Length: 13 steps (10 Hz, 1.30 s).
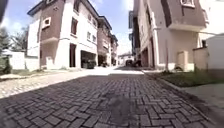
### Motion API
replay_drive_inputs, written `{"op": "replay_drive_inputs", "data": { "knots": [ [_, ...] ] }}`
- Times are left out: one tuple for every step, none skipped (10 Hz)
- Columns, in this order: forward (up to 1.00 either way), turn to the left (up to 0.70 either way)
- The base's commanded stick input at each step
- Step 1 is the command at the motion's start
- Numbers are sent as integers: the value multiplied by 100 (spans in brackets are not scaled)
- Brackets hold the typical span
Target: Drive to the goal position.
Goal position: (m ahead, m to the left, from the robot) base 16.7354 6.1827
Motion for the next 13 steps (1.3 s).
{"op": "replay_drive_inputs", "data": {
  "knots": [
    [50, 0],
    [50, 0],
    [50, 0],
    [50, 0],
    [50, 0],
    [50, 0],
    [50, 0],
    [50, 0],
    [50, 0],
    [50, 0],
    [50, 0],
    [50, 0],
    [50, 0]
  ]
}}
